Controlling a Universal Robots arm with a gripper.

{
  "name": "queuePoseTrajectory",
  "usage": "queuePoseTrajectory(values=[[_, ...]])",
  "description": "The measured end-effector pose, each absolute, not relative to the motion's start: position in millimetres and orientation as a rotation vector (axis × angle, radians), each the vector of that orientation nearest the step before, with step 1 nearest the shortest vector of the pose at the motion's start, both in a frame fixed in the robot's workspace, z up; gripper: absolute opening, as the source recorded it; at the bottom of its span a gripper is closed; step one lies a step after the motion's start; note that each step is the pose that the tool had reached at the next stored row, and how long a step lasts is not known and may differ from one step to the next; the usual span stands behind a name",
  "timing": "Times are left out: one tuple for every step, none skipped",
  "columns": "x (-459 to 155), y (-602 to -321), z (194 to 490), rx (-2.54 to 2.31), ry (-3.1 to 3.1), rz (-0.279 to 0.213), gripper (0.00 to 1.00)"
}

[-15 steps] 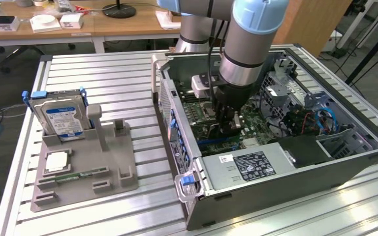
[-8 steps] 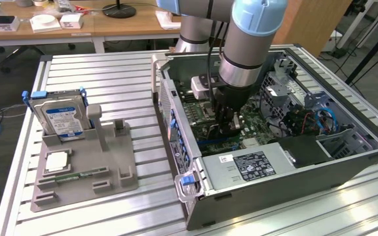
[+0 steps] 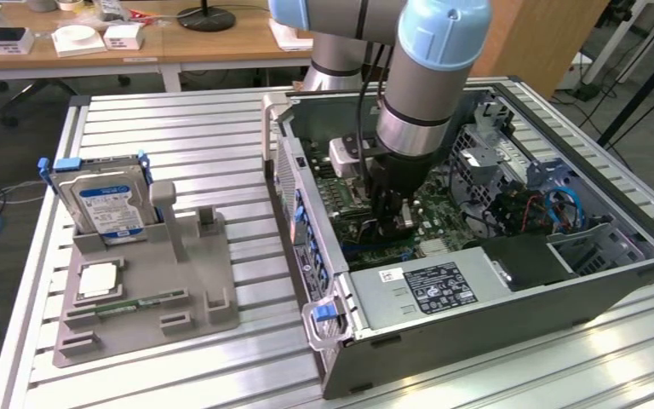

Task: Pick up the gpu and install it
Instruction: 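Insert the gpu into the slot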

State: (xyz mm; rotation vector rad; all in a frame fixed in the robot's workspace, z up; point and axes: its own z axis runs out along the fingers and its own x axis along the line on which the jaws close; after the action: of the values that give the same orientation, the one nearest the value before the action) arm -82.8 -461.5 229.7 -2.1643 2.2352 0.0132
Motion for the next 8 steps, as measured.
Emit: queuePoseTrajectory(values=[[-83.1,-461.5,229.0,-2.164,2.235,0.013,0.27],[-83.2,-461.5,228.4,-2.164,2.235,0.013,0.27],[-83.2,-461.5,228.2,-2.164,2.235,0.014,0.27],[-83.2,-461.5,228.2,-2.163,2.235,0.014,0.27],[-83.3,-461.4,228.2,-2.163,2.235,0.014,0.27],[-83.3,-461.5,228.2,-2.163,2.235,0.014,0.27],[-83.3,-461.5,228.1,-2.163,2.235,0.014,0.27],[-83.3,-461.5,228.1,-2.164,2.235,0.014,0.27]])
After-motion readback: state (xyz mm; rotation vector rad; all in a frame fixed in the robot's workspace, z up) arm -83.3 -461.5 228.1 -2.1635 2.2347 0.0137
